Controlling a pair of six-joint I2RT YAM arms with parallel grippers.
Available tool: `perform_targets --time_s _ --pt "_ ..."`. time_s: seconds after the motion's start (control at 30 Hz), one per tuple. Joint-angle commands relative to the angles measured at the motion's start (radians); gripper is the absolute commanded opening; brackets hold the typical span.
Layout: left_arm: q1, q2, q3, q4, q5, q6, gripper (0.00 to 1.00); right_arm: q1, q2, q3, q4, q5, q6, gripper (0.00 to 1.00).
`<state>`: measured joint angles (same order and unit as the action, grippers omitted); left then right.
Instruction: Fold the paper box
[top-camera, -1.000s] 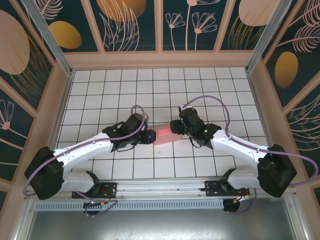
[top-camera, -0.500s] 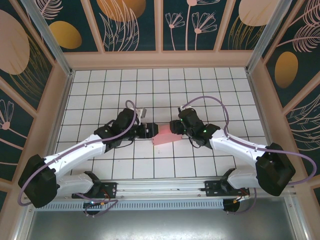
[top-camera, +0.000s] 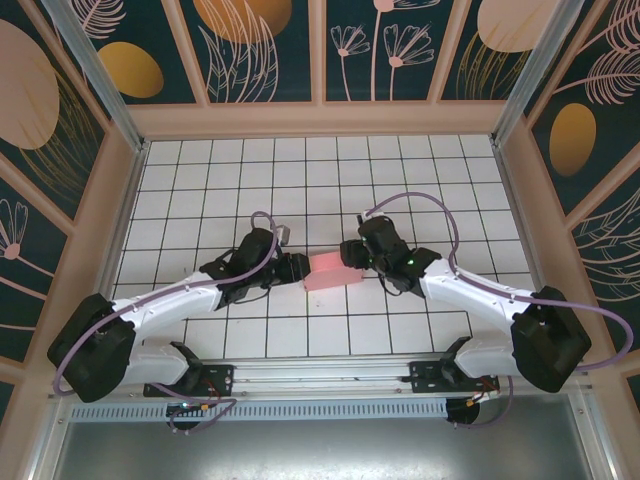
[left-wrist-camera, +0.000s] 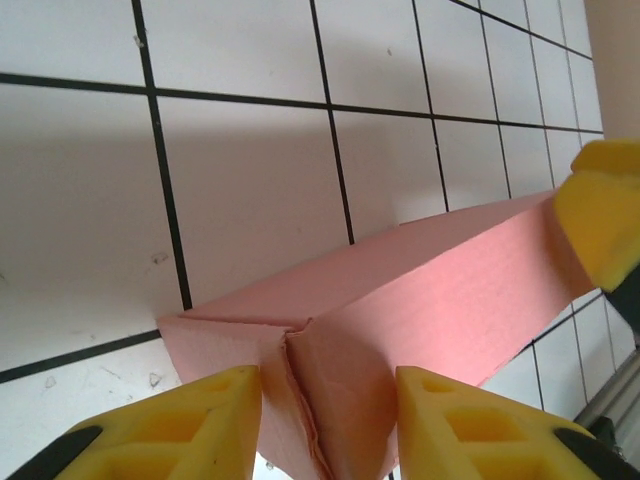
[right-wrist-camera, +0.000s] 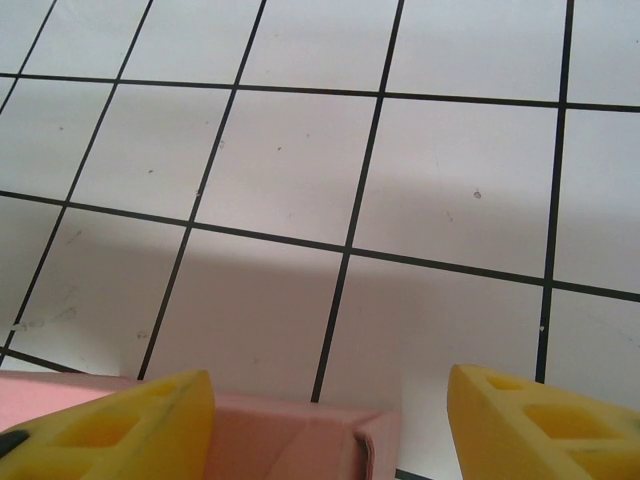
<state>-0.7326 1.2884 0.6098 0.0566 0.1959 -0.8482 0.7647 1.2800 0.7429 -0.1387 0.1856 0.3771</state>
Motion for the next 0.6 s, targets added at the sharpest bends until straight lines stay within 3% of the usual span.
perform_targets --time_s 0.0,0.27,0.43,0.57 --pt "0.004 0.022 -0.059 -0.066 -0.03 -0.016 0.37 -0.017 -0.035 0.008 0.0 -0.051 0.018 0.63" --pt "0.003 0.04 -0.036 -0.078 -0.044 0.006 0.37 -0.111 -0.147 -0.035 0.047 -0.253 0.092 0.62" --pt "0.003 0.049 -0.036 -0.074 -0.036 0.015 0.36 -0.15 -0.191 -0.116 0.025 -0.294 0.132 0.49" --pt "0.004 0.062 -0.029 -0.074 -0.027 0.021 0.36 -0.157 -0.177 -0.142 -0.001 -0.323 0.127 0.47"
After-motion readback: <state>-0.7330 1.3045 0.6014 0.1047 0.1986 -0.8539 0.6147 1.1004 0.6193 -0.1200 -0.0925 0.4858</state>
